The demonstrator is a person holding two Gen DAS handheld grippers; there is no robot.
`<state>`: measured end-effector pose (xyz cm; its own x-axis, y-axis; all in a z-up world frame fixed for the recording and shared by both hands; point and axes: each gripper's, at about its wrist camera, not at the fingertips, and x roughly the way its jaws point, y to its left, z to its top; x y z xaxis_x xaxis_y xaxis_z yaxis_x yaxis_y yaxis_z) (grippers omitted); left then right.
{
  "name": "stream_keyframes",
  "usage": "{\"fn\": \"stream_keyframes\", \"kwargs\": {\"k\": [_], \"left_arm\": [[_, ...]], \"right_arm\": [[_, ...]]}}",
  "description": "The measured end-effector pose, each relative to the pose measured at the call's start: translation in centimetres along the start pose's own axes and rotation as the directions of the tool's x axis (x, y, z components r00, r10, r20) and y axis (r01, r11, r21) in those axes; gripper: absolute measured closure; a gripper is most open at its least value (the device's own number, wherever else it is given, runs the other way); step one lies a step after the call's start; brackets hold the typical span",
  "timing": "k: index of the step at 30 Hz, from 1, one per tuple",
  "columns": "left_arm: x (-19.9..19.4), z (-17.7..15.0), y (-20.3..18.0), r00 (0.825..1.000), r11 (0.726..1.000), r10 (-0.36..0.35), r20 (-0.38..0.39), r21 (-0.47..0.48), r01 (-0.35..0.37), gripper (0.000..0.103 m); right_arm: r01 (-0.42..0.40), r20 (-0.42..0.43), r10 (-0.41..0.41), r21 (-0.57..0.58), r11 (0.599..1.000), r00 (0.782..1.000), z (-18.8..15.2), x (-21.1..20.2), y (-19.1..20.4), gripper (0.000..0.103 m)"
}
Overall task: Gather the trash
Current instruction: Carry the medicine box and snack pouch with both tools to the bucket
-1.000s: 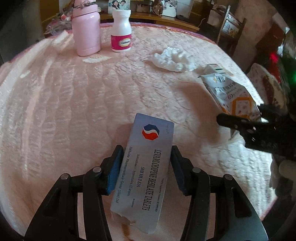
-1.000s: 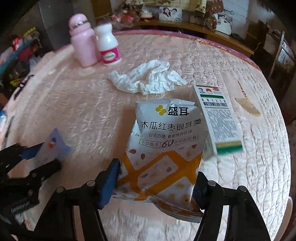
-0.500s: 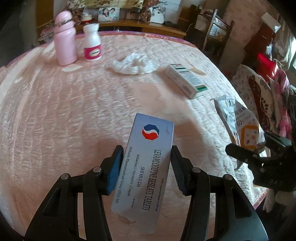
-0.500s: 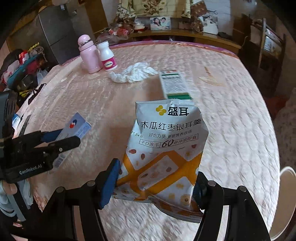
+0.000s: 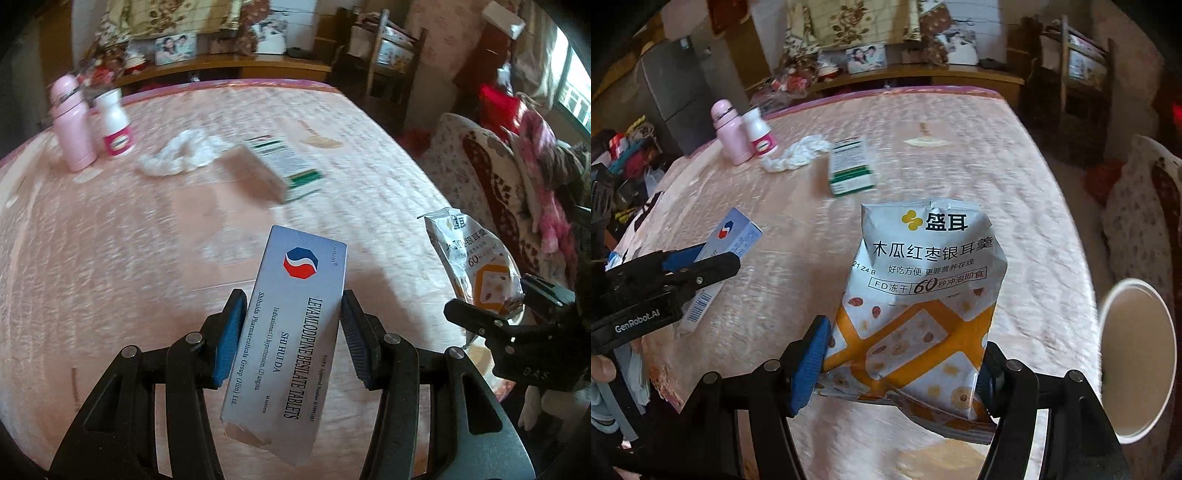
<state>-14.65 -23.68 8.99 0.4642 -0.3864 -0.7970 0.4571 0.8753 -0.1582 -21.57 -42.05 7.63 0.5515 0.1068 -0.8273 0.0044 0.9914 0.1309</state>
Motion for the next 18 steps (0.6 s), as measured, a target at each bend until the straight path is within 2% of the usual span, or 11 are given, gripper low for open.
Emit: {"fn": "stream_keyframes", "kwargs": {"k": [10, 18], "left_arm": [[2.3, 1.9, -9.3, 0.995, 0.988, -0.100, -0.027, 0.119, 0.102, 0.053], [5.3, 3.9, -18.2, 0.975, 0.953, -0.210, -0.074, 0.209, 0.221, 0.053]], "right_arm": [[0.103, 0.010, -0.105, 0.135, 0.985, 0.994, -2.2, -3.6, -9.5, 0.036], [0.196, -0.014, -0.200, 0.283, 0.939, 0.980, -4.6, -6.7, -18.7, 0.036]]}}
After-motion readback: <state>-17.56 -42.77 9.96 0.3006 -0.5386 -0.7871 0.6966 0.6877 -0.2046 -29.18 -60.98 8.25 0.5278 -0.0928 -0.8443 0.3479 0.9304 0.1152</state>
